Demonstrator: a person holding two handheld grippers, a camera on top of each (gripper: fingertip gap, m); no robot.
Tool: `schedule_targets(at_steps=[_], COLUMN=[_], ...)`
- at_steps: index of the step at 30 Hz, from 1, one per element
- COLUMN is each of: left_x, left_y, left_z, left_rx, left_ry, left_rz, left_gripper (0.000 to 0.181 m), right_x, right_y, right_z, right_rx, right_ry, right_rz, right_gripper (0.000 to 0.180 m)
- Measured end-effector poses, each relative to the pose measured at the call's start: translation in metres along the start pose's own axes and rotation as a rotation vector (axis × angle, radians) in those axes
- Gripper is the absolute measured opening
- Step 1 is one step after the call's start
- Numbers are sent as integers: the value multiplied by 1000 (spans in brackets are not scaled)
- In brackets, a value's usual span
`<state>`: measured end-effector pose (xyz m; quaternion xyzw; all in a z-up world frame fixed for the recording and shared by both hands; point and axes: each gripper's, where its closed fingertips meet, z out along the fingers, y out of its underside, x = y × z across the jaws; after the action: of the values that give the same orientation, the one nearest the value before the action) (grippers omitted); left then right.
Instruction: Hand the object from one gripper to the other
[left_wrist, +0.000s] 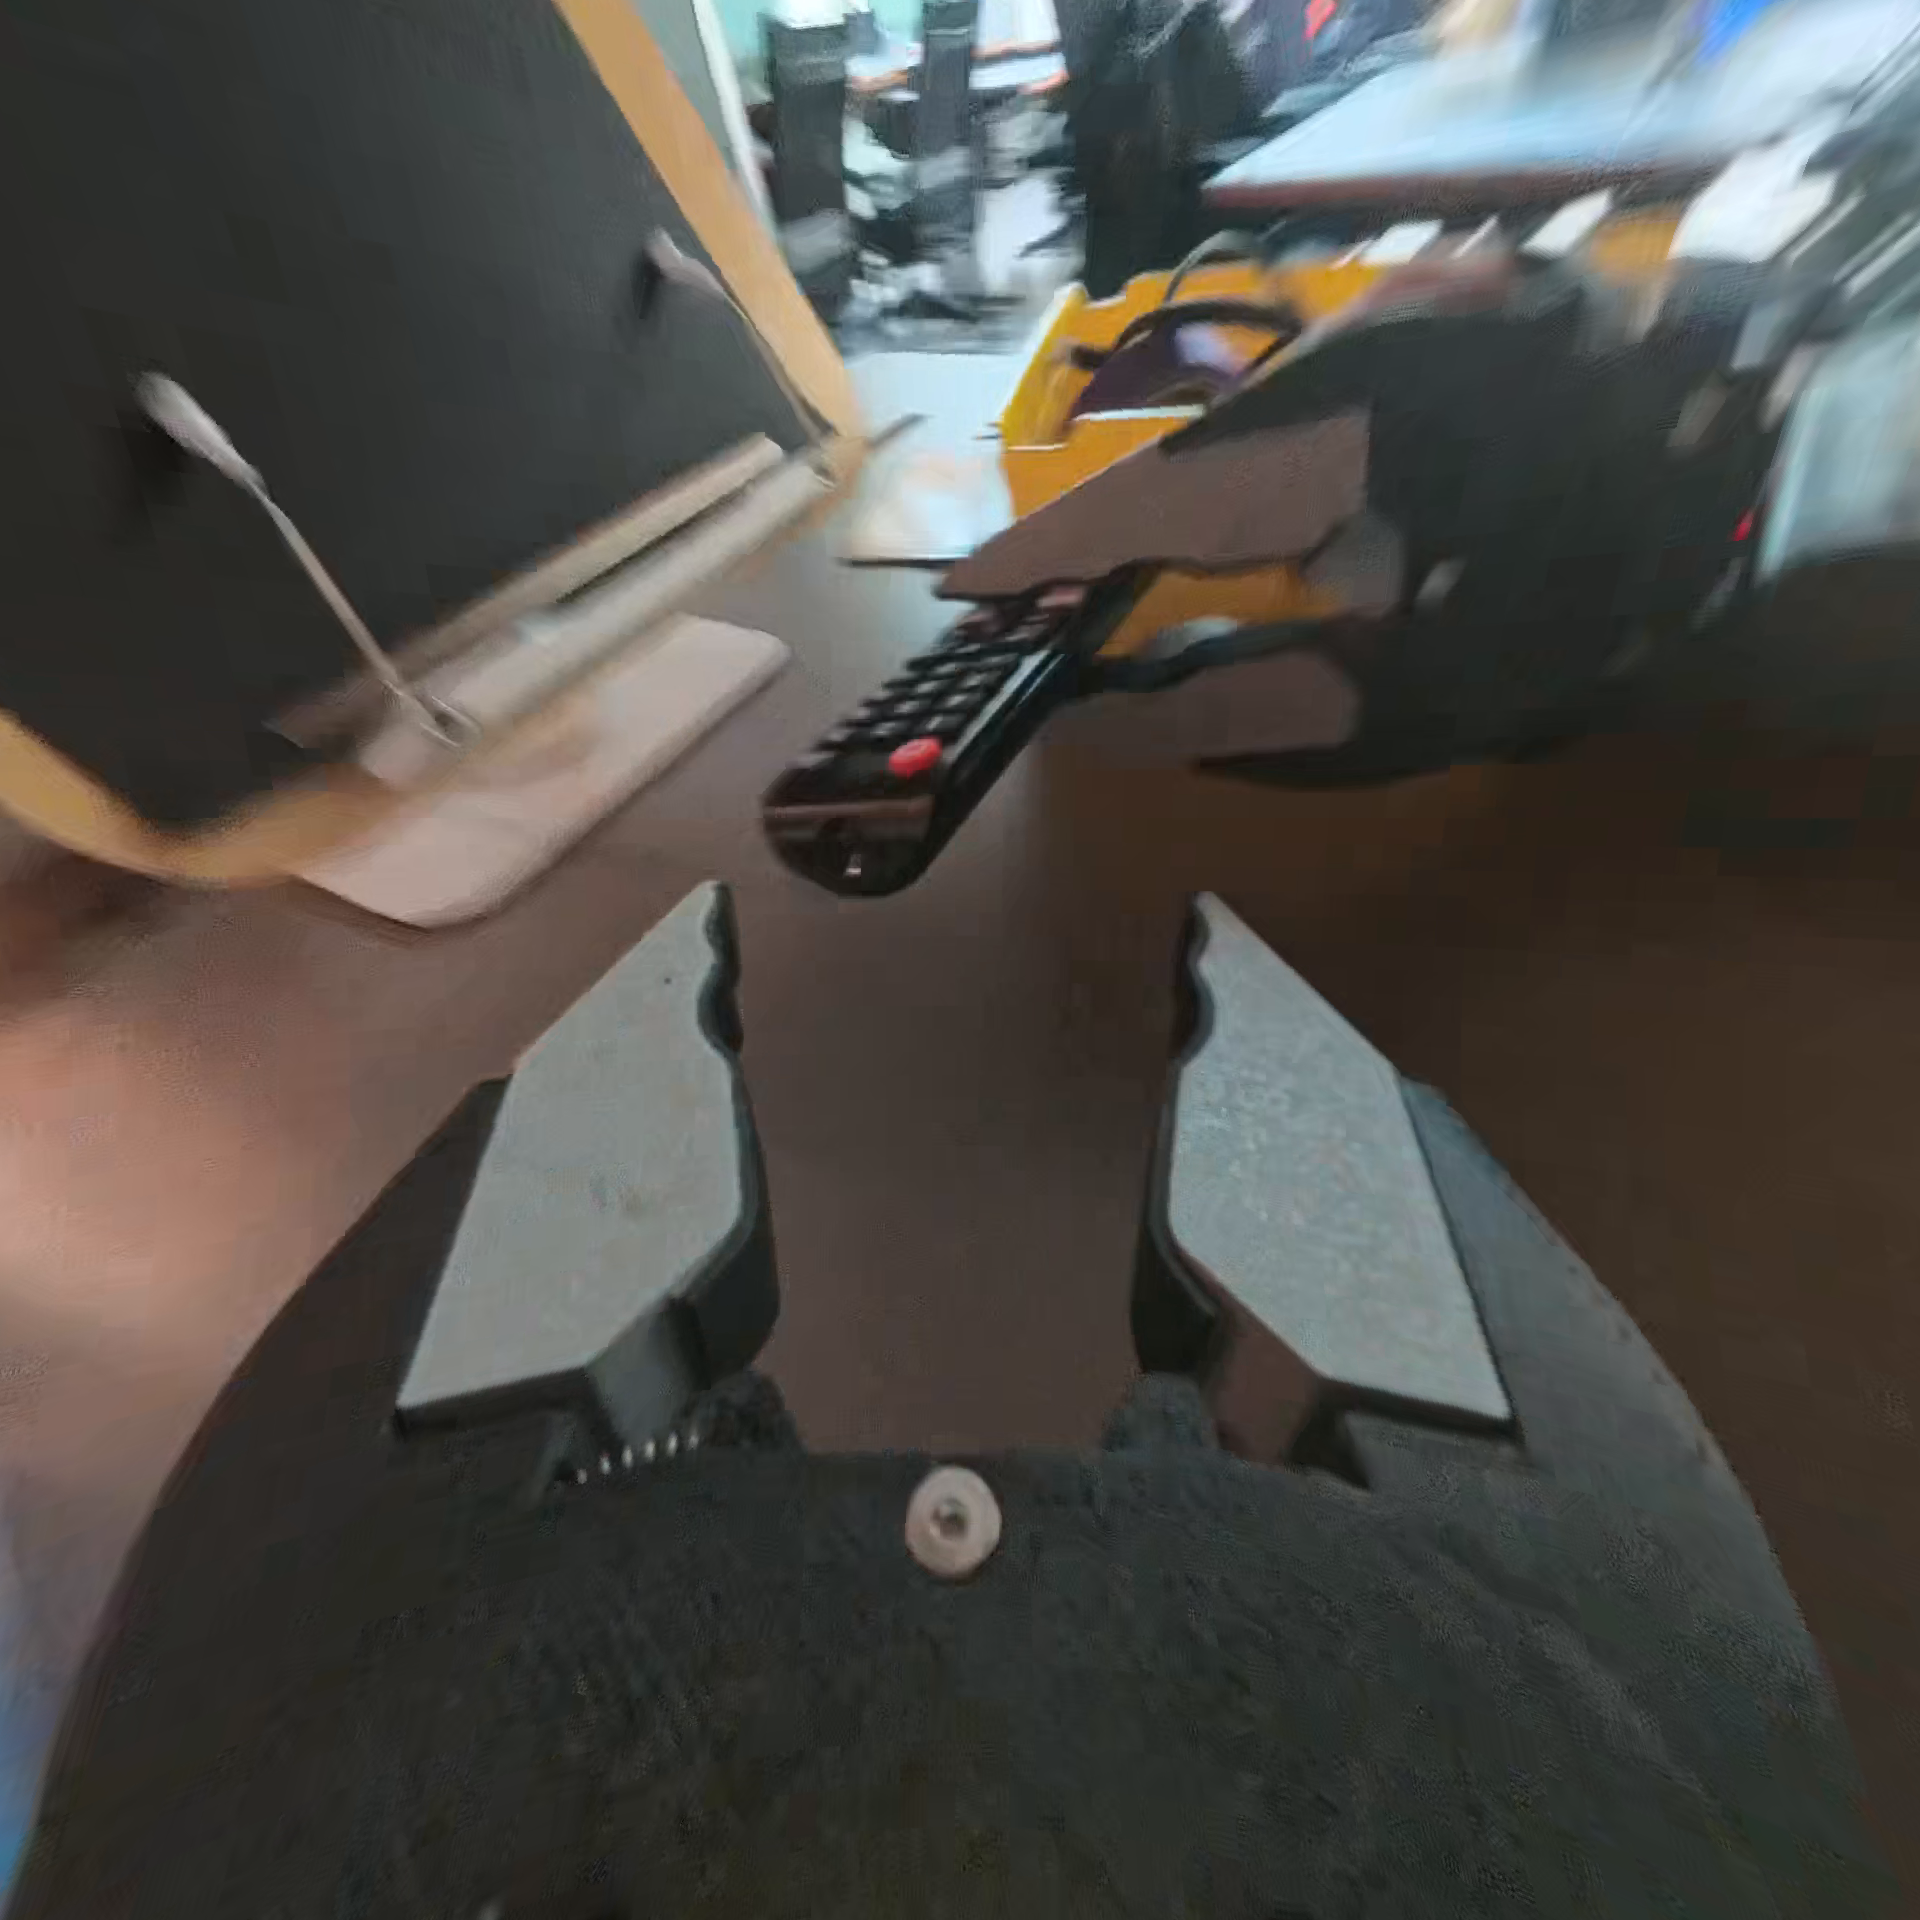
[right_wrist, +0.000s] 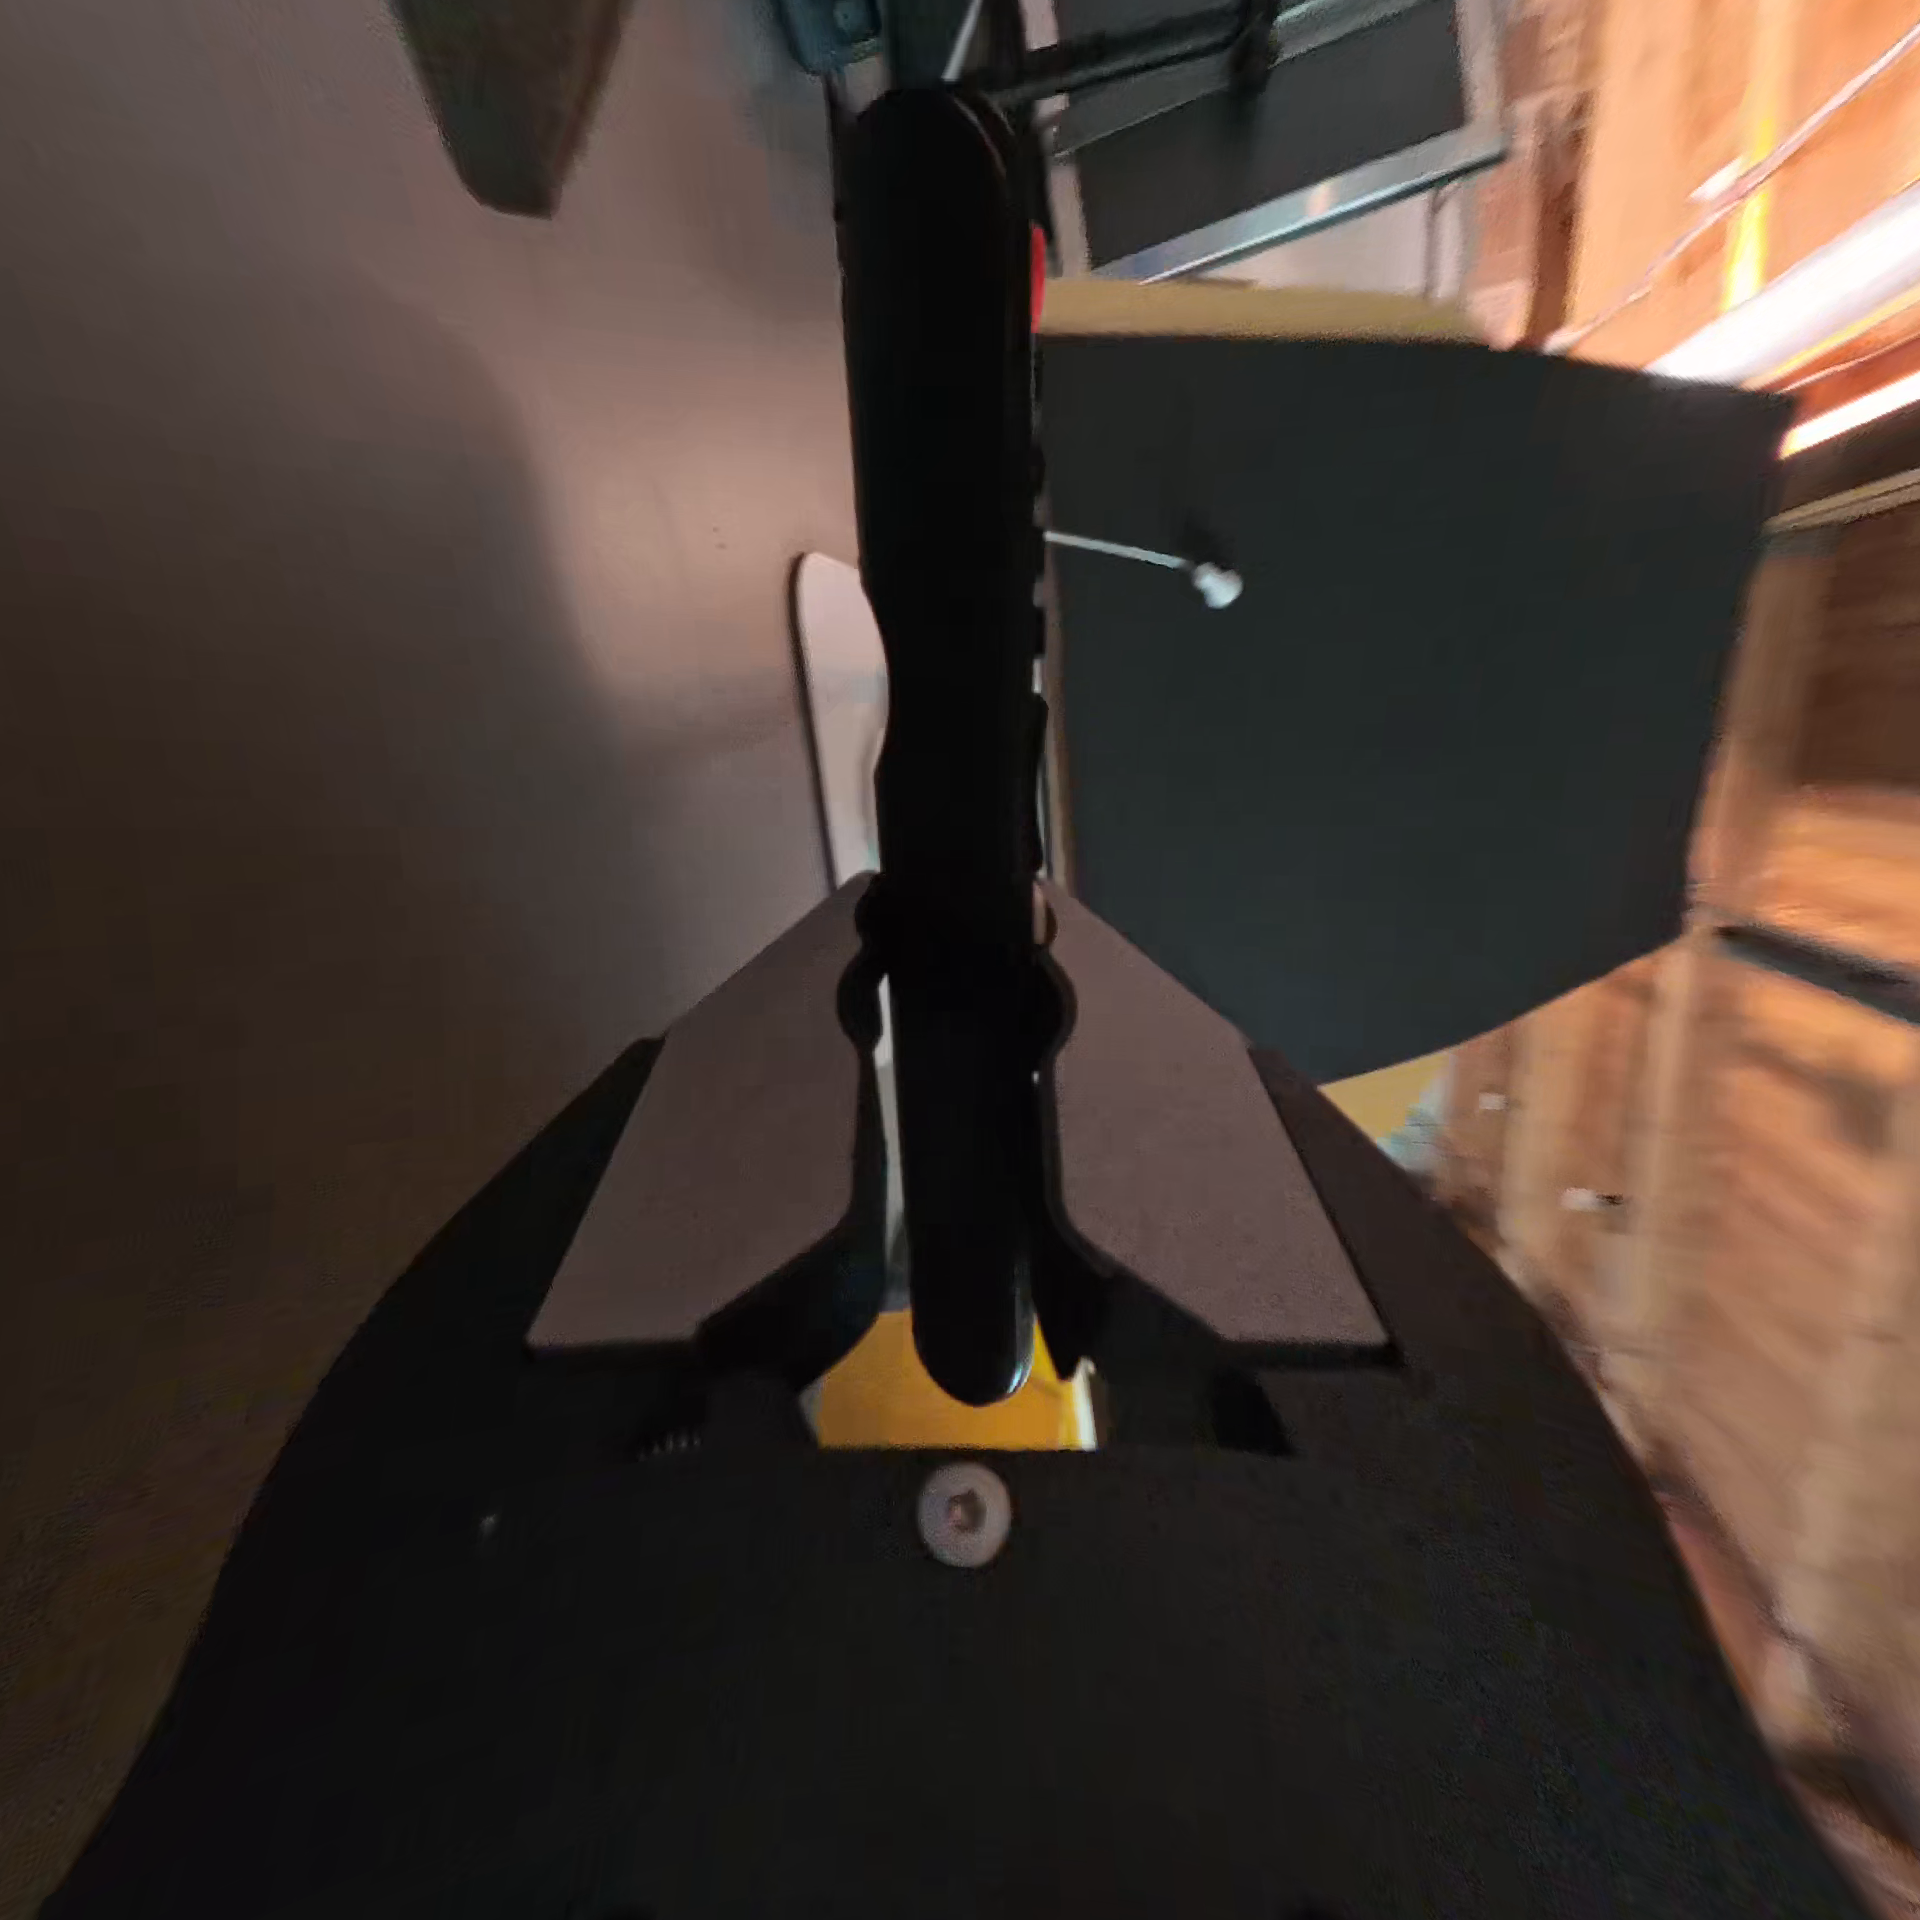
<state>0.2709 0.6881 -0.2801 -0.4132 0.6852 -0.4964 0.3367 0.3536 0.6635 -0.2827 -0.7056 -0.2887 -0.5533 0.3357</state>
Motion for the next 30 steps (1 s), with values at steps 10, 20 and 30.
schedule_targets(at_steps=[10,20,30], left_x=[2,-2,26], left_y=[-15,-20,-24], left_z=[-9,-14,-35], left_rx=[138,175,135], left_ry=[421,401,414], left_rz=[-711,-636,-133], left_gripper=[47,30,22], right_x=[20,14,-40], right_y=[-39,-48,-61], right_z=[-14,-17,-43], right_rx=[20,74,424], right_ry=[295,272,-595], right_rz=[-237,-216,542], right_gripper=[22,27,74])
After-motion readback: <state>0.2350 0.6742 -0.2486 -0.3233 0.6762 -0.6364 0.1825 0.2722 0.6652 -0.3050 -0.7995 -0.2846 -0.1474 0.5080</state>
